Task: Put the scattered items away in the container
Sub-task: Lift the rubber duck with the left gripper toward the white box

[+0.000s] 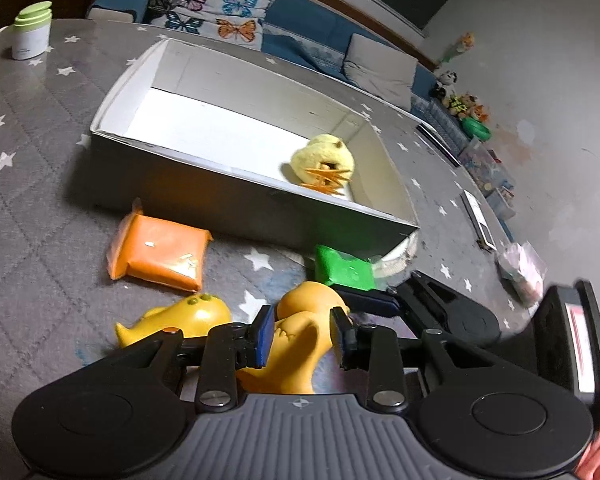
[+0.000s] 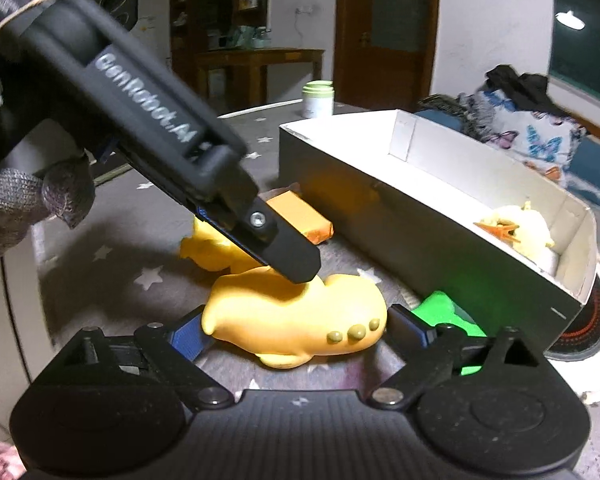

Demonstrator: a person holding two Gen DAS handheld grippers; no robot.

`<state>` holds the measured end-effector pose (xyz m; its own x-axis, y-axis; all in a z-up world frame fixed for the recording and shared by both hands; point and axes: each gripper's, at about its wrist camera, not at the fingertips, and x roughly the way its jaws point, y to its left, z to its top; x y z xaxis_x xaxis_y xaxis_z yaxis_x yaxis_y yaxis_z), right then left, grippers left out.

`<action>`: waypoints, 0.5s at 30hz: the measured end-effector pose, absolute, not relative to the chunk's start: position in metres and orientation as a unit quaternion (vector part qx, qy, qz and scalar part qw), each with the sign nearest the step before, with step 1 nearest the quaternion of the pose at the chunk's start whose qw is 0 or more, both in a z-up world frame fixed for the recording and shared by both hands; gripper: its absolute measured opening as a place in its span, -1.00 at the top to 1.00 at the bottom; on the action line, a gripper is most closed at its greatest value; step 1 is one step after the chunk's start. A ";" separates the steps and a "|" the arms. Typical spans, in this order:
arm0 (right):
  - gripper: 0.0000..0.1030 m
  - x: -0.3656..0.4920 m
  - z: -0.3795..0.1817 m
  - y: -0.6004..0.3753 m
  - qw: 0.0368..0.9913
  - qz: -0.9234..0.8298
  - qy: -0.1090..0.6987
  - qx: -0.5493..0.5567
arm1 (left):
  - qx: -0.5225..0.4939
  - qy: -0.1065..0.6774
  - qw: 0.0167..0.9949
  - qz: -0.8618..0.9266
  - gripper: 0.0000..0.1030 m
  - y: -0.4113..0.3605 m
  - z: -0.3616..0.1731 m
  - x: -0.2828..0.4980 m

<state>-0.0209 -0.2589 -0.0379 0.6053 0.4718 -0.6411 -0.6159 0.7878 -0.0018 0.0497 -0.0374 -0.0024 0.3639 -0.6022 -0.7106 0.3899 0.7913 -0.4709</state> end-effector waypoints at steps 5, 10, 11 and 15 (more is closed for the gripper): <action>-0.82 -0.021 -0.037 -0.269 0.874 0.338 0.326 -0.126 | -0.070 0.475 0.818 -0.317 0.27 -0.049 -0.001 0.046; -0.82 -0.026 -0.037 -0.263 0.867 0.349 0.315 -0.165 | -0.003 0.475 0.824 -0.309 0.25 -0.062 -0.006 0.042; -0.82 -0.026 -0.036 -0.262 0.867 0.350 0.314 -0.167 | -0.002 0.475 0.824 -0.309 0.24 -0.062 -0.006 0.042; -0.82 -0.024 -0.035 -0.262 0.865 0.353 0.318 -0.164 | -0.006 0.478 0.822 -0.311 0.21 -0.062 -0.009 0.043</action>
<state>-0.0243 -0.2617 -0.0352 0.5484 0.5060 -0.6658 -0.7144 0.6973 -0.0584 0.0434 -0.0617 -0.0088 0.3500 -0.5165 -0.7815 0.5047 0.8068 -0.3071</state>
